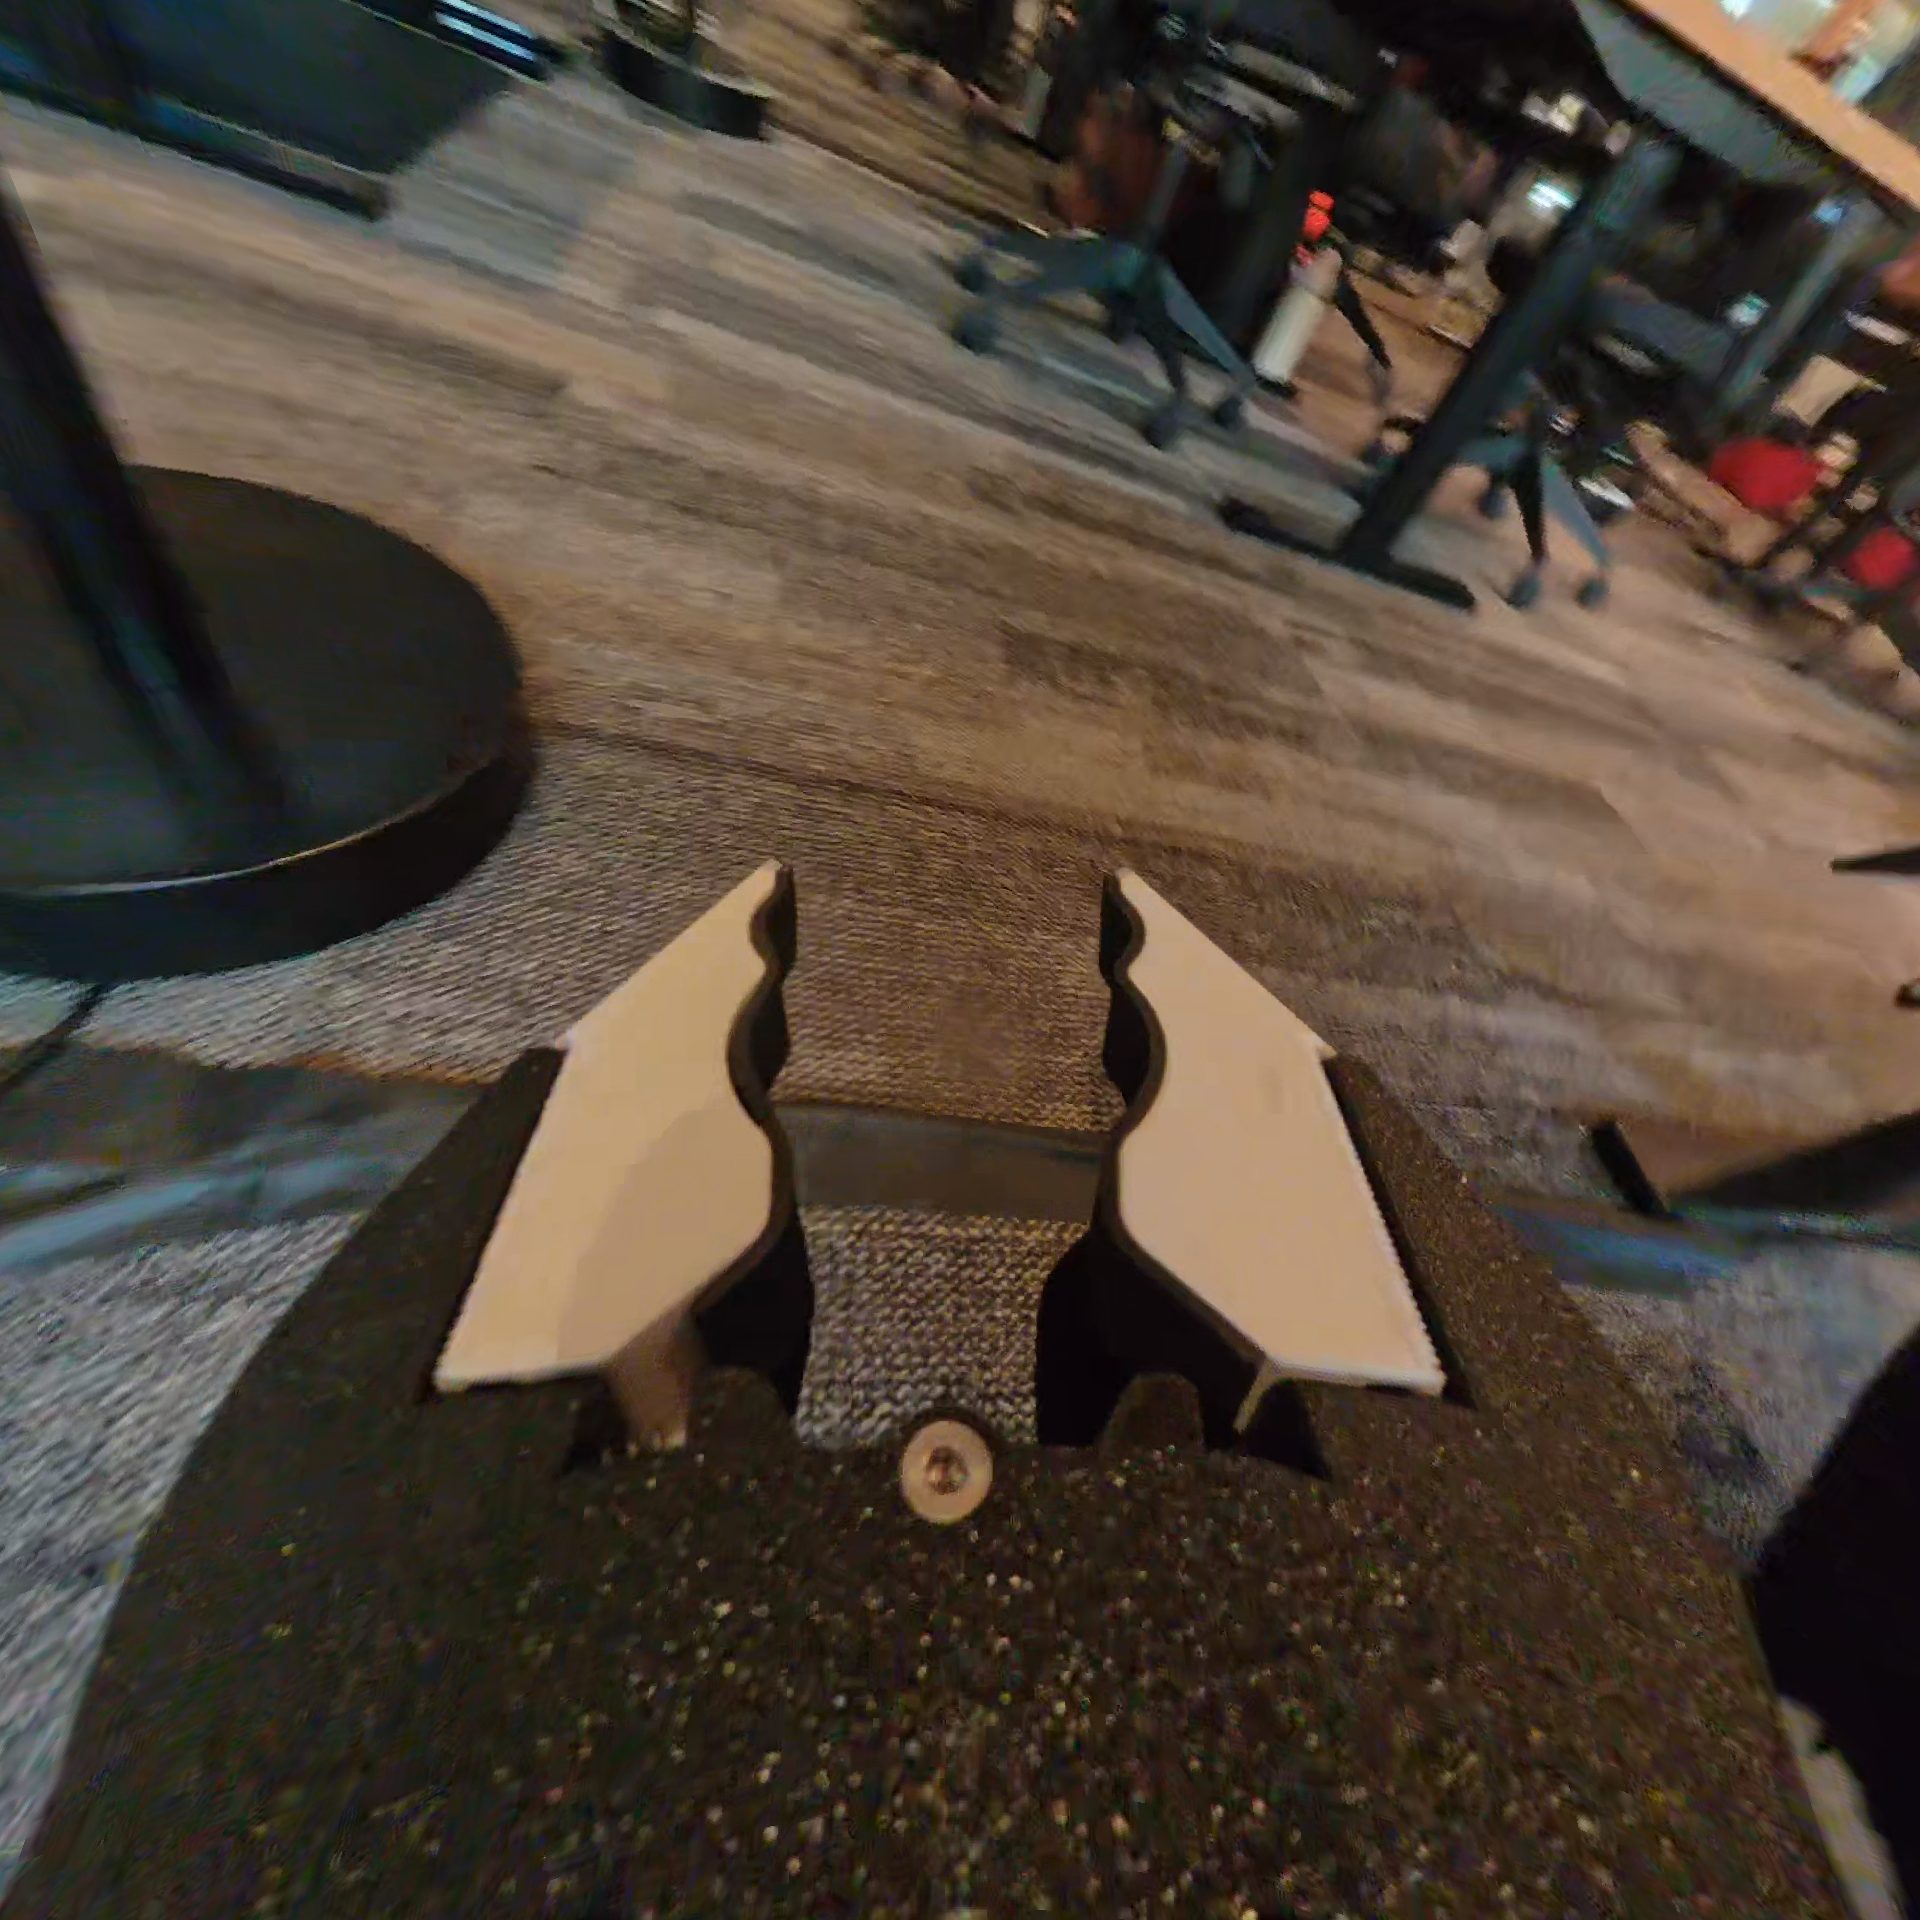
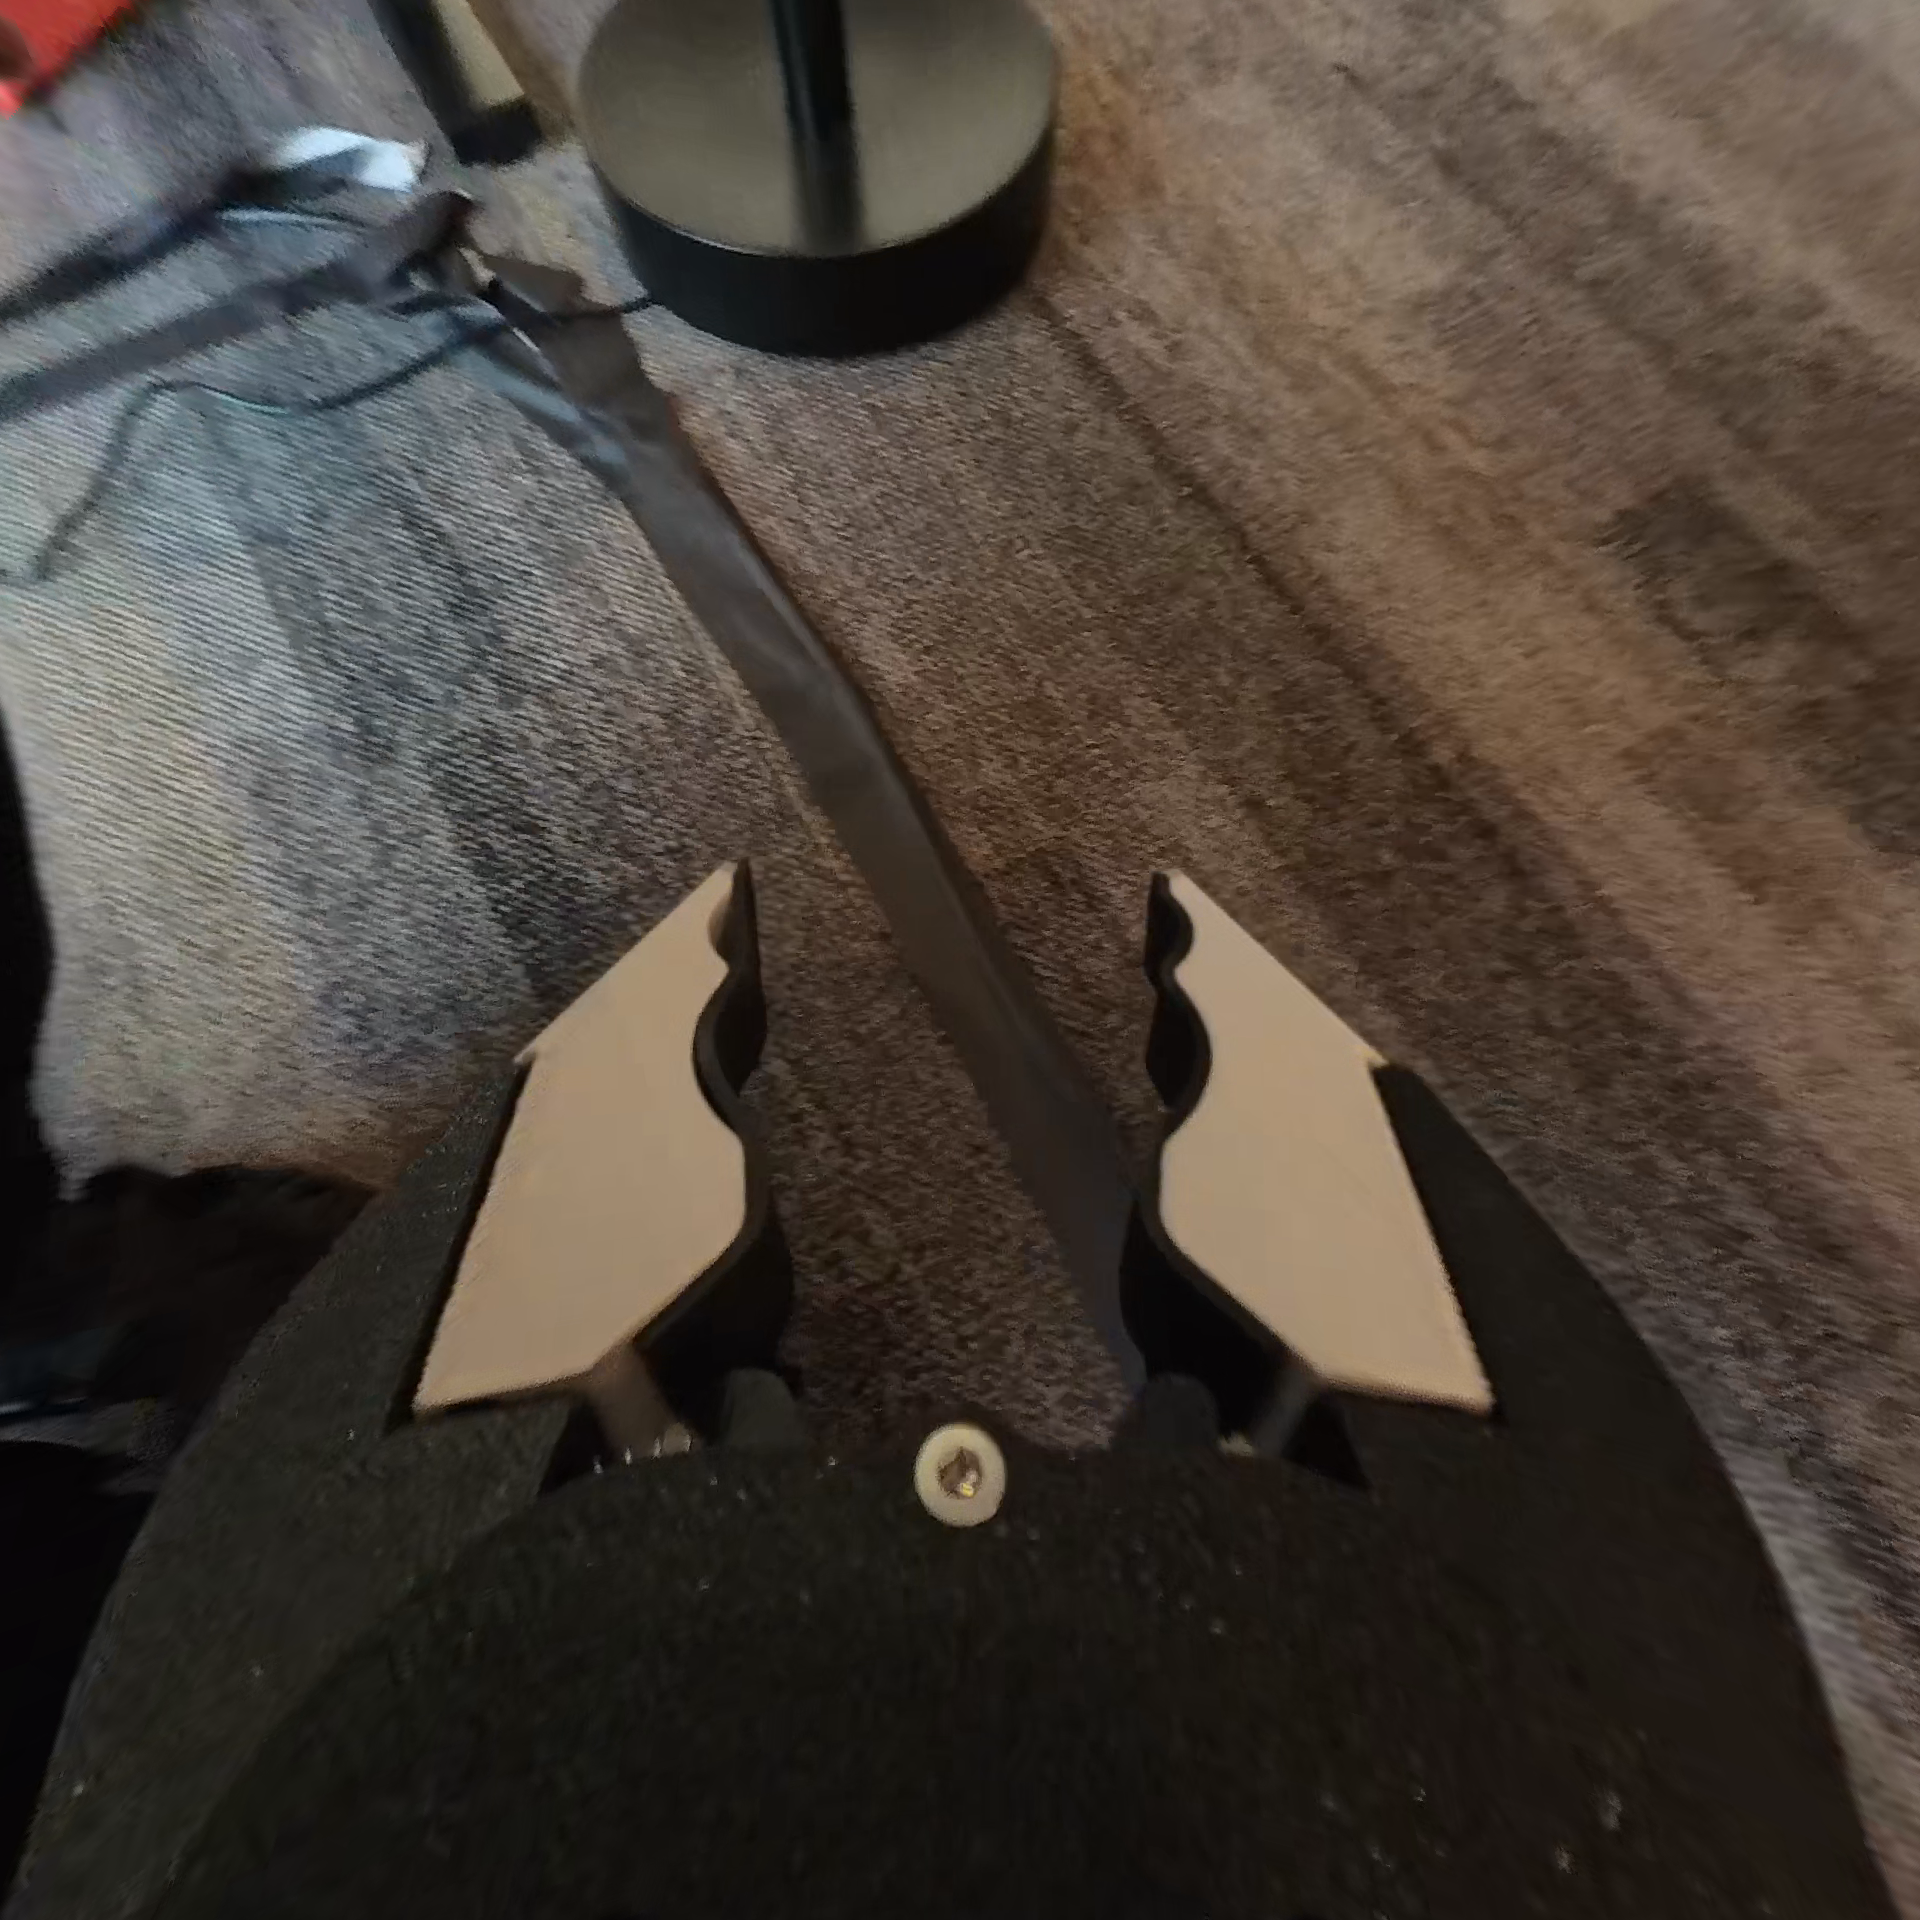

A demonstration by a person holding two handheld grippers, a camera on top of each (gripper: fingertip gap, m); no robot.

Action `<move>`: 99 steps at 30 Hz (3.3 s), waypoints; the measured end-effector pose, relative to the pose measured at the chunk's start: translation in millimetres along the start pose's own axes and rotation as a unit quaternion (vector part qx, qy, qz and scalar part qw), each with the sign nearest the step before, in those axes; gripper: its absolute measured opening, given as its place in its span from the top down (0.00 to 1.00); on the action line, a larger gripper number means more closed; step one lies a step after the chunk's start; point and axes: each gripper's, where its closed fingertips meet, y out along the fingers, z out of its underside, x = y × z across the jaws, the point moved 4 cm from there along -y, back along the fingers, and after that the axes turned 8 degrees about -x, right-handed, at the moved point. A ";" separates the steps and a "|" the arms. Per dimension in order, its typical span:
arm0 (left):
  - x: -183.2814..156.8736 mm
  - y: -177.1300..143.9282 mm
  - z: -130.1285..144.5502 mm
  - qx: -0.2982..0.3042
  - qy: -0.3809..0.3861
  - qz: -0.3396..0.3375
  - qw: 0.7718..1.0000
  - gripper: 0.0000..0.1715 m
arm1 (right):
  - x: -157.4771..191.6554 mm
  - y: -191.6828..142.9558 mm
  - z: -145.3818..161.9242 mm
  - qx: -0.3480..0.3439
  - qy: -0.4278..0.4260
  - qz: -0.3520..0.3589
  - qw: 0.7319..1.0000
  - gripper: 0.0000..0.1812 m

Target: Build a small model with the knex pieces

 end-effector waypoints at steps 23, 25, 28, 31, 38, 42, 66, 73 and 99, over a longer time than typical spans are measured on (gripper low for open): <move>63.5 -170.7 92.5 -0.020 -0.010 -0.234 0.972 0.60 | 121.2 64.2 1.6 -0.068 0.000 -0.070 0.995 0.51; 69.5 -189.7 107.4 -0.020 -0.019 -0.241 0.970 0.59 | 142.7 82.3 2.4 -0.072 -0.015 -0.091 0.993 0.51; 73.9 -221.5 128.2 -0.013 -0.026 -0.250 0.968 0.60 | 177.6 100.3 2.5 -0.076 -0.034 -0.123 0.989 0.50; 80.9 -254.7 138.6 -0.018 -0.030 -0.266 0.963 0.60 | 212.8 110.1 0.8 -0.078 -0.056 -0.149 0.984 0.50; 106.4 -307.7 132.1 -0.044 -0.028 -0.298 0.953 0.60 | 261.9 99.9 -20.1 -0.104 -0.101 -0.164 0.976 0.50; 109.9 -330.7 101.7 -0.046 -0.009 -0.310 0.950 0.60 | 266.7 82.4 -37.8 -0.113 -0.096 -0.165 0.975 0.50; 263.6 -562.1 -2.9 -0.106 -0.019 -0.463 0.880 0.63 | 344.7 53.8 -91.4 -0.007 -0.031 -0.158 0.987 0.51; 367.8 -604.9 13.5 0.007 0.012 -0.394 0.919 0.62 | 469.3 124.6 -145.9 -0.065 -0.038 -0.167 0.983 0.51; 619.9 -605.4 65.5 0.322 0.092 -0.358 0.872 0.68 | 652.3 293.5 -23.9 -0.101 0.068 -0.246 0.962 0.52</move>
